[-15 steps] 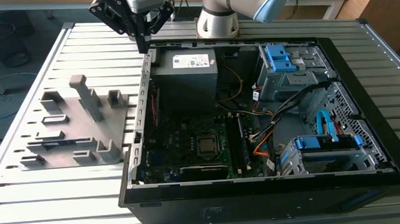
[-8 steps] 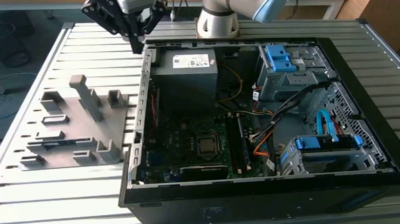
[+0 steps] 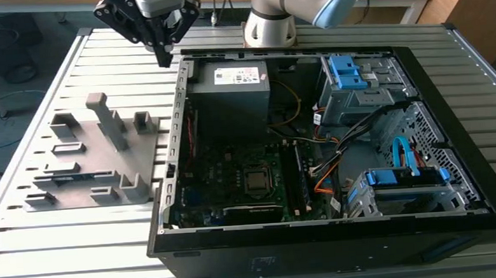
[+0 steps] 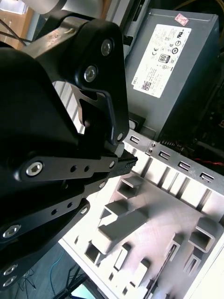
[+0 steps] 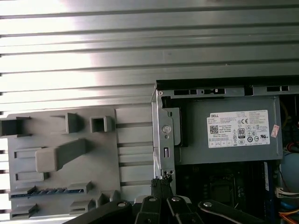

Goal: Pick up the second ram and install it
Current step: 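Reach for the second ram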

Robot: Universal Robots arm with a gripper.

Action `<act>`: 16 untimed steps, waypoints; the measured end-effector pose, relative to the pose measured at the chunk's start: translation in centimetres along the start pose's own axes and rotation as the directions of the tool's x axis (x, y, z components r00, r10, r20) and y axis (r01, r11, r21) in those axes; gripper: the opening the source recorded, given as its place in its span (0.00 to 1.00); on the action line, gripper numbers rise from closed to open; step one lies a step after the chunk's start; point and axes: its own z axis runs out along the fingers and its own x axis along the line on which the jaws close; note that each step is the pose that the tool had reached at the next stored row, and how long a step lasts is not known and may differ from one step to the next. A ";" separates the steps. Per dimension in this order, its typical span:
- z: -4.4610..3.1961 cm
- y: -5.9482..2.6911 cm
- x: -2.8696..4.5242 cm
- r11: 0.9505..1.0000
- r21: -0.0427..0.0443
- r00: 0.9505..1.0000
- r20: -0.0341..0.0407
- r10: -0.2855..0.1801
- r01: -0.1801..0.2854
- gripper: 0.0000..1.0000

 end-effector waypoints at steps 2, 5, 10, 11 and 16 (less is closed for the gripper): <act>0.00 -0.02 0.22 1.000 0.000 1.000 0.000 0.000 0.000 0.10; -0.01 -0.05 0.60 1.000 0.000 1.000 0.000 0.000 0.000 0.10; -0.01 -0.11 1.39 1.000 0.000 1.000 0.000 0.000 0.000 0.10; -0.01 -0.12 1.52 1.000 0.000 1.000 0.000 0.000 0.000 0.10; -0.03 -0.18 2.29 1.000 0.000 1.000 0.000 0.000 0.000 0.10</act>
